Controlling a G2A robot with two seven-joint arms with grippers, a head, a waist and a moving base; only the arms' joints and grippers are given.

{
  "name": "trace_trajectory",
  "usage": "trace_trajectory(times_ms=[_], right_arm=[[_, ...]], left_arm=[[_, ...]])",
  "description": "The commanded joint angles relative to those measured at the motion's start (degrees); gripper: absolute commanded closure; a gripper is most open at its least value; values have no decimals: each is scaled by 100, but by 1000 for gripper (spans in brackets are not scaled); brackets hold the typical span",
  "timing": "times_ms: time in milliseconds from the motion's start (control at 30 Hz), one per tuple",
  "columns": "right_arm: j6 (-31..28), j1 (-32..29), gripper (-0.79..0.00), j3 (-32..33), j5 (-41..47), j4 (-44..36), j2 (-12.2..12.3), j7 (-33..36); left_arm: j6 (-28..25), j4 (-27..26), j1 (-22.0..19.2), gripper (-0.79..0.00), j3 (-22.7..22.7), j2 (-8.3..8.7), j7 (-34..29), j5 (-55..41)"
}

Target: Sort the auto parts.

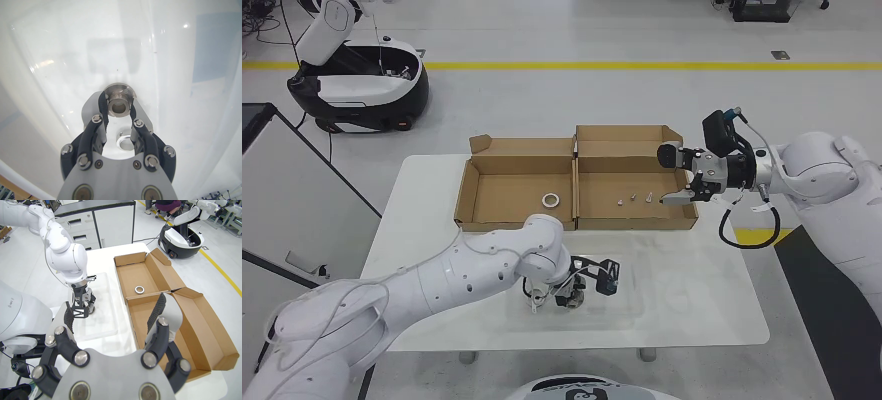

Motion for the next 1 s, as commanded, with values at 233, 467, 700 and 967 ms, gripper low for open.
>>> trace_trajectory(times_ms=[233,467,700,967], right_arm=[[0,0,-785,0,0,0,0,0],[0,0,-785,0,0,0,0,0],[0,0,-785,0,0,0,0,0],[0,0,-785,0,0,0,0,0]], left_arm=[[-27,66,11,0,0,-26,27,69],[-51,77,-48,0,0,-60,53,121],[-37,-248,-288,0,0,44,39,-133],[-41,-779,-689,0,0,324,44,-544]])
